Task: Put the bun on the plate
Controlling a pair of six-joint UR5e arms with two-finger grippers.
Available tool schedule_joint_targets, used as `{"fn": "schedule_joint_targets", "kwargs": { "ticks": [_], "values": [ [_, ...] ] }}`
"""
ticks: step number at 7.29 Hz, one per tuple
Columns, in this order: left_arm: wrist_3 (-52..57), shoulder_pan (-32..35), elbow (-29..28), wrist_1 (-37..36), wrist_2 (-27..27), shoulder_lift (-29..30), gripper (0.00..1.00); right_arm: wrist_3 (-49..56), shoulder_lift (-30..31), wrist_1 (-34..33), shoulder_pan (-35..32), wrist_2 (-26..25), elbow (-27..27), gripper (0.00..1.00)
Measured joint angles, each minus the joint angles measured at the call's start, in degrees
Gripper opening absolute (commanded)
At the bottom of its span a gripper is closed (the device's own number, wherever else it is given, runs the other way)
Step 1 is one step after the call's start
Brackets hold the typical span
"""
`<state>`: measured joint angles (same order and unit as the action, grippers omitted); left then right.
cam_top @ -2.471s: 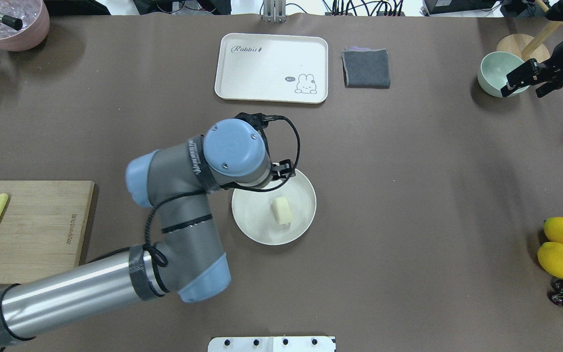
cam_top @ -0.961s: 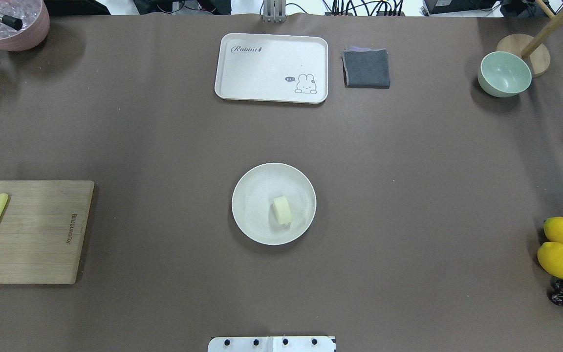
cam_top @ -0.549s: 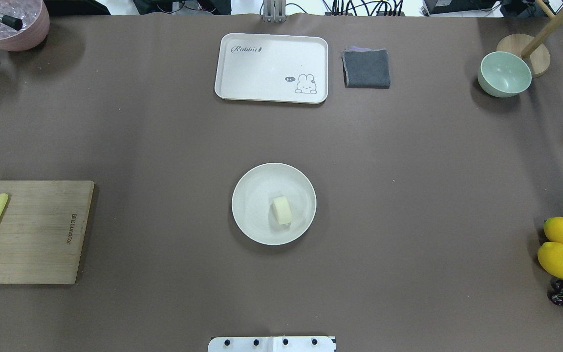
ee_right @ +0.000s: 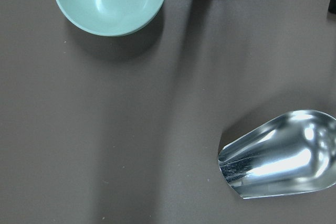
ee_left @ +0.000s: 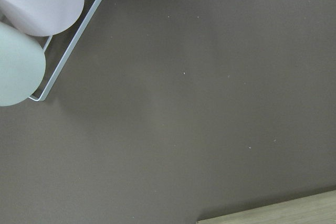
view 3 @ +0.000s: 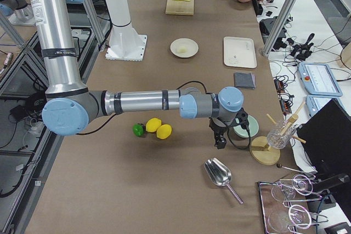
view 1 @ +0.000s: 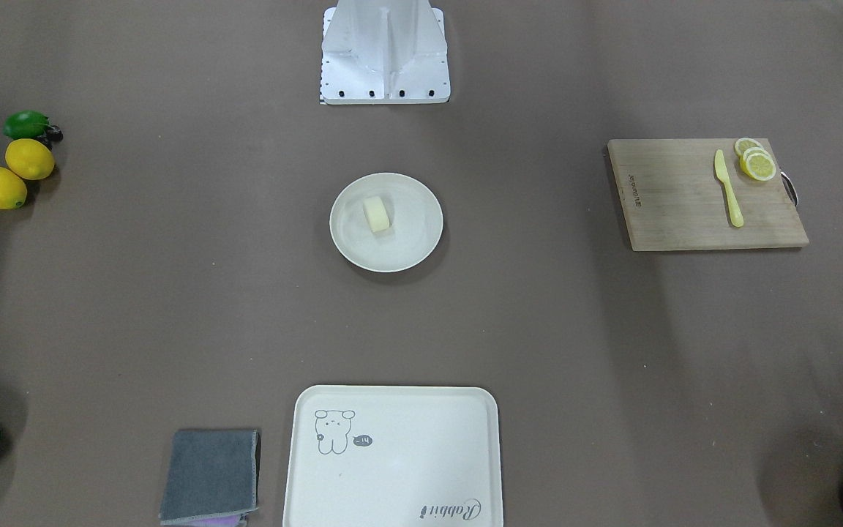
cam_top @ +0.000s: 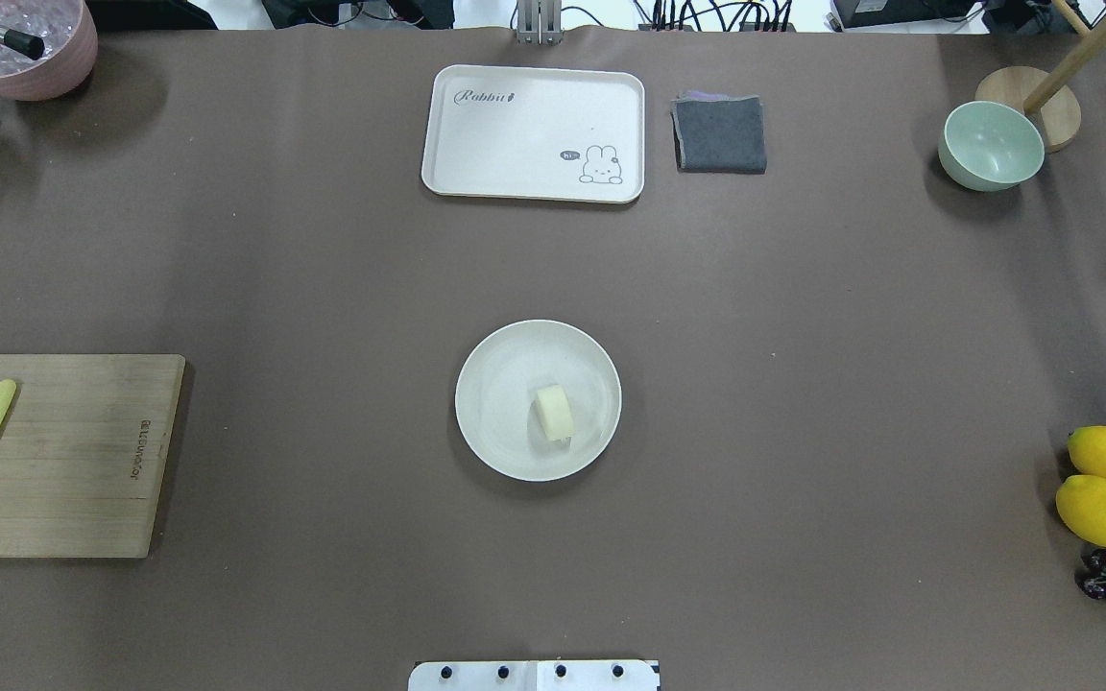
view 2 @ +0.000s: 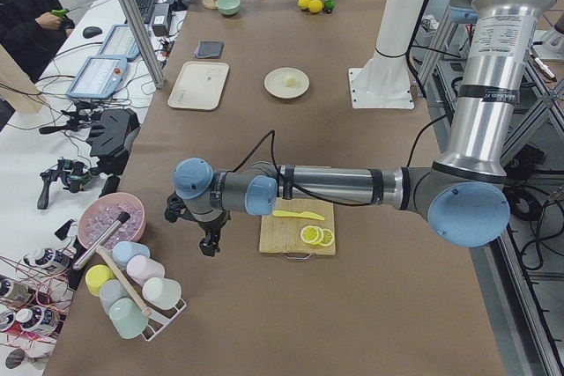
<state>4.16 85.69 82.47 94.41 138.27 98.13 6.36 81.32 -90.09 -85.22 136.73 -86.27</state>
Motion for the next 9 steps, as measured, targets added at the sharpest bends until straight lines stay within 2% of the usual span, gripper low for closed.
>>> {"fn": "schedule_joint_targets", "kwargs": {
  "ticks": [9],
  "values": [
    [0.3, 0.7, 0.2, 0.1, -0.6, -0.1, 0.98, -0.1, 1.4, 0.1, 0.2, 0.0, -2.5, 1.0]
  ]
}}
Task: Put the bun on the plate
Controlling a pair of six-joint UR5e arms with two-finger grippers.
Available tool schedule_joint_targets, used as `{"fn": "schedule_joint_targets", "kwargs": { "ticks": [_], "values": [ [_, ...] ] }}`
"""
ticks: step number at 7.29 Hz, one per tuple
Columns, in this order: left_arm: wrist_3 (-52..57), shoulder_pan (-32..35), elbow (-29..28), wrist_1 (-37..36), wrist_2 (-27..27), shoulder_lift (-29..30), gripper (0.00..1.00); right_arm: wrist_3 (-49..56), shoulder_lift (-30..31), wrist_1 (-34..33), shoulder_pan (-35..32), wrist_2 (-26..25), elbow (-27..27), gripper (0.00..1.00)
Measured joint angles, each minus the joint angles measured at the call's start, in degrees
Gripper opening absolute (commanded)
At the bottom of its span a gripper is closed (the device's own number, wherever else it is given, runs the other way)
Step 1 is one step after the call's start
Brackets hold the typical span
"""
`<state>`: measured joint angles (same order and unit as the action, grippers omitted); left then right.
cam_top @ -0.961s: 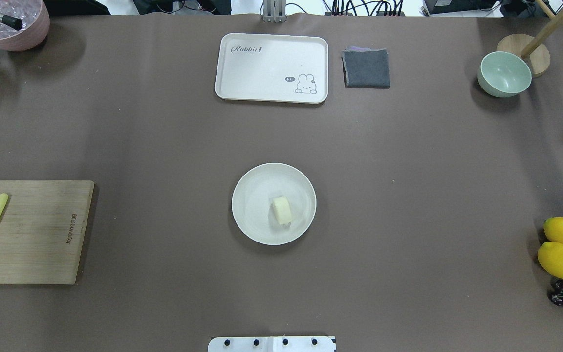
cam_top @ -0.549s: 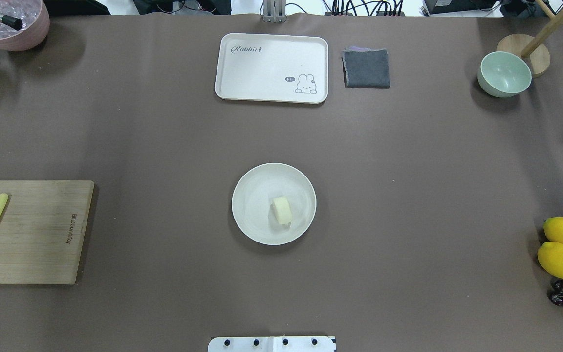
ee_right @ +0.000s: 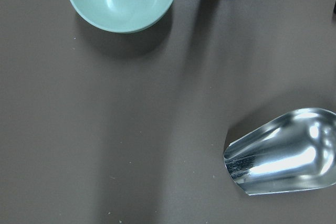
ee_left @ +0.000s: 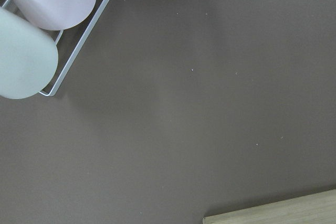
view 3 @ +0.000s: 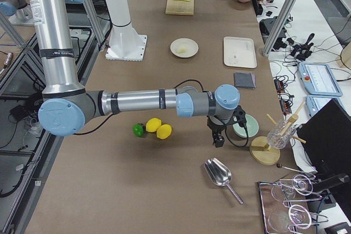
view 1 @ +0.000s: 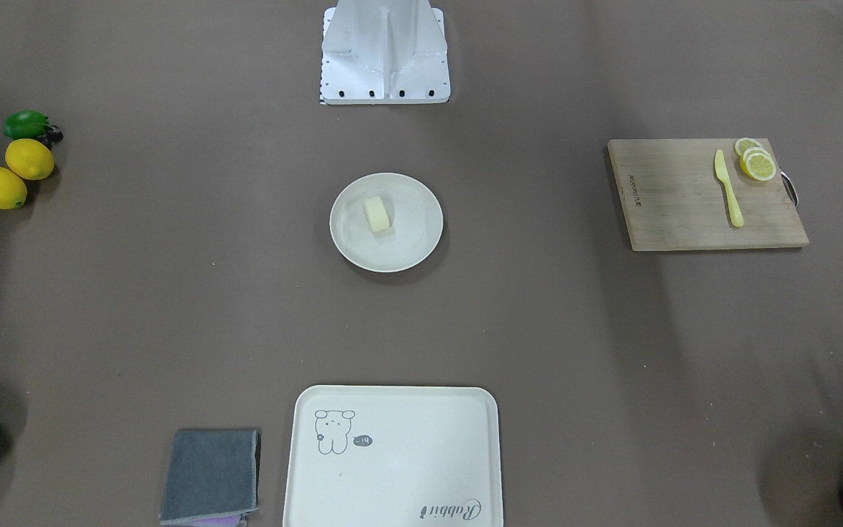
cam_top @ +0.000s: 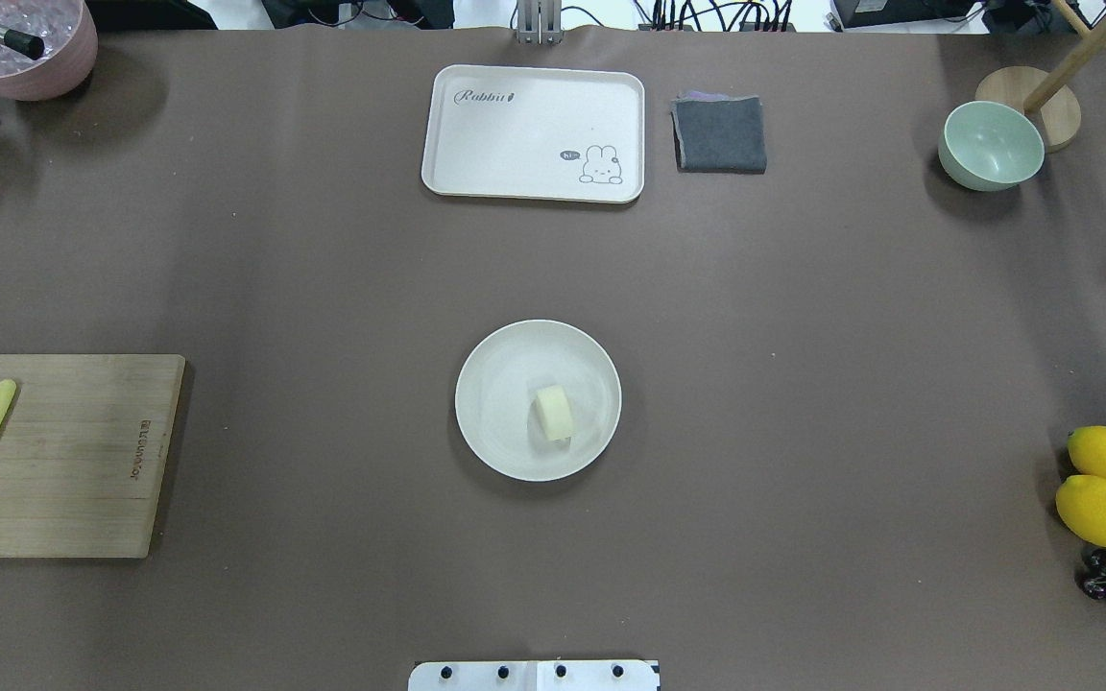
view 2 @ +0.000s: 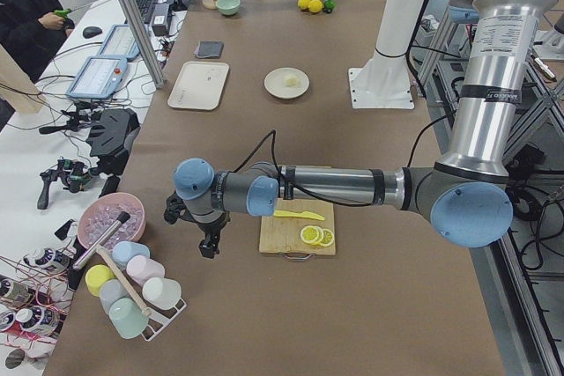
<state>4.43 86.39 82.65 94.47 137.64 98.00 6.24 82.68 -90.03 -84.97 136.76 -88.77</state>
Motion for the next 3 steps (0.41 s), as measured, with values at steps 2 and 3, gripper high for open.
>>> {"fn": "schedule_joint_targets", "kwargs": {
  "ticks": [2, 3],
  "values": [
    [0.0, -0.1, 0.0, 0.7, -1.3, -0.7, 0.98, -0.1, 0.0, 0.0, 0.2, 0.1, -0.3, 1.0],
    [0.0, -0.1, 0.0, 1.7, -2.6, -0.9, 0.98, -0.1, 0.0, 0.0, 0.3, 0.1, -0.3, 1.0]
  ]
}}
